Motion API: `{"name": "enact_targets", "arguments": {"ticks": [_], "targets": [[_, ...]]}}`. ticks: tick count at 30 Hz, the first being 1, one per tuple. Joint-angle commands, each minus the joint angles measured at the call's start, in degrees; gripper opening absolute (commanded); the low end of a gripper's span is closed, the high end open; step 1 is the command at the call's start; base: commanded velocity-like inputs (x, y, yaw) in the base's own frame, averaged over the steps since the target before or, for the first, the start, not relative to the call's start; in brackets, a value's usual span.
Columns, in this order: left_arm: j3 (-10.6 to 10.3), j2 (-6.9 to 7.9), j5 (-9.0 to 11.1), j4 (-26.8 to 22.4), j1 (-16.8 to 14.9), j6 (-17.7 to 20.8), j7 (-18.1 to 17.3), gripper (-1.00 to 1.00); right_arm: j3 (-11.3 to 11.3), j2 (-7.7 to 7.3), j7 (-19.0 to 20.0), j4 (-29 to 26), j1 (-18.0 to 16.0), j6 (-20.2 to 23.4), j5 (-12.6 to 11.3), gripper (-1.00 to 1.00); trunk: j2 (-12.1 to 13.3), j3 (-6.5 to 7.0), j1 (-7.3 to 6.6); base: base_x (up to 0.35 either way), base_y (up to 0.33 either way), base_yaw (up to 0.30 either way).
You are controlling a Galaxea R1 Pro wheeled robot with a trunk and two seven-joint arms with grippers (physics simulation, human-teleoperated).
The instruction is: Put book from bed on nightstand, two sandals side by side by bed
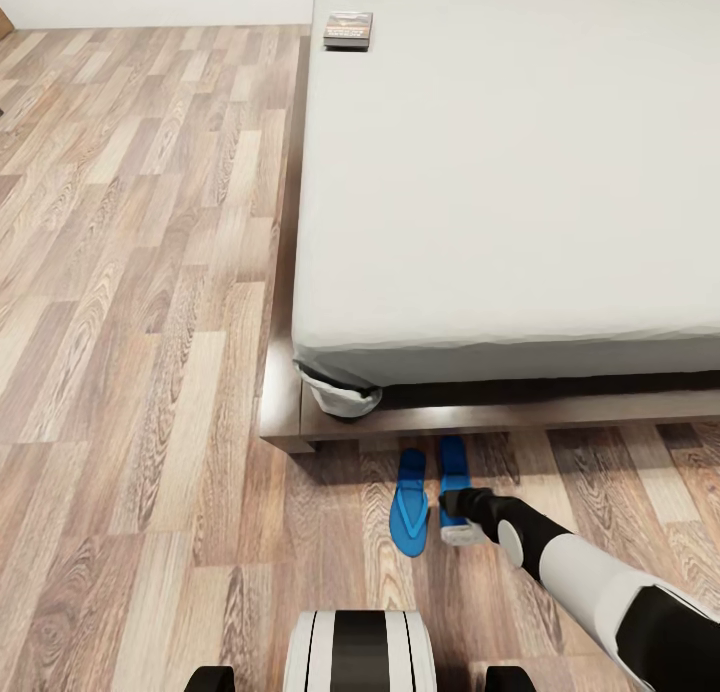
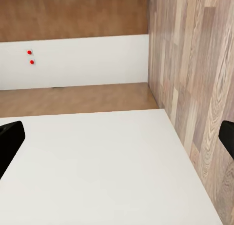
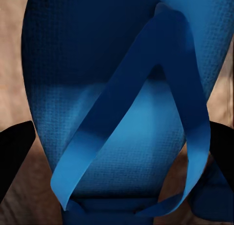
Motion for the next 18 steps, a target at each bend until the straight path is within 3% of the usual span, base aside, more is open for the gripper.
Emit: {"name": "enact_targets", "arguments": {"ticks": [1,18], "targets": [[-0.3,0.01,0.6,-0.1,0.0,-0.3,0.1,1.00,0.1,0.20,0.3,0.0,0.0,-0.2,0.3,-1.00,0.0,-0.03,-0.01,0.000,0.000,0.000],[-0.3,0.00,0.6,-0.1,0.0,-0.3,0.1,1.00,0.3,0.54,0.4,0.4,0.0,-0.1,0.3,-1.00,0.0,-0.03,-0.01,0.000,0.000,0.000]]}}
